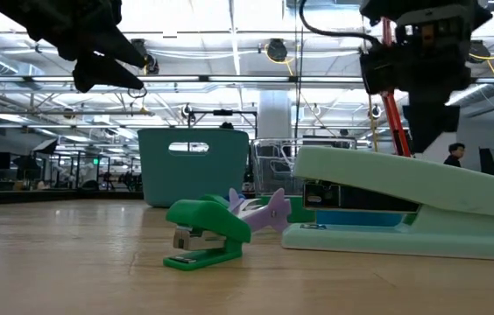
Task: Pick and place Stapler, Stapler remover, tape
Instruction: Put the small yellow stapler into the green bin
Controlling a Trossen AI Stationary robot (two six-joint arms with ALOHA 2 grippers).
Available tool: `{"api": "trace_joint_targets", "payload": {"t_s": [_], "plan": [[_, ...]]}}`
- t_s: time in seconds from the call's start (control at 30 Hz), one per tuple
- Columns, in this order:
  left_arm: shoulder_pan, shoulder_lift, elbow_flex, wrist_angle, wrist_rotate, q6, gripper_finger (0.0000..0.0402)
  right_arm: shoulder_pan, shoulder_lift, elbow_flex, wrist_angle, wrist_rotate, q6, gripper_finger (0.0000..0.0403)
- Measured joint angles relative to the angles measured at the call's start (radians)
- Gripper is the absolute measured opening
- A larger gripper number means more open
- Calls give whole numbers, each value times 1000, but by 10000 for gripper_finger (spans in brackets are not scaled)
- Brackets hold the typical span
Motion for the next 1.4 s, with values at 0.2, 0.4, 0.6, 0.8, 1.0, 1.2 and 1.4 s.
{"api": "trace_joint_targets", "payload": {"t_s": [0.2,0.4,0.6,0.8,1.0,1.2,1.4], "plan": [[0,-58,0,0,-43,69,228,14,34,121,-203,130,5,152],[-8,-163,-22,-41,-43,111,228,17,101,143,-264,129,11,149],[-8,-281,-167,123,11,129,228,17,130,143,-261,131,25,152],[-8,-378,-240,106,39,130,228,14,159,143,-280,130,71,151],[-8,-417,-241,61,84,129,228,9,219,143,-269,131,86,149],[-8,-418,-241,43,91,88,228,12,234,143,-244,134,107,152],[-8,-418,-241,43,92,54,228,12,239,143,-225,134,110,150]]}}
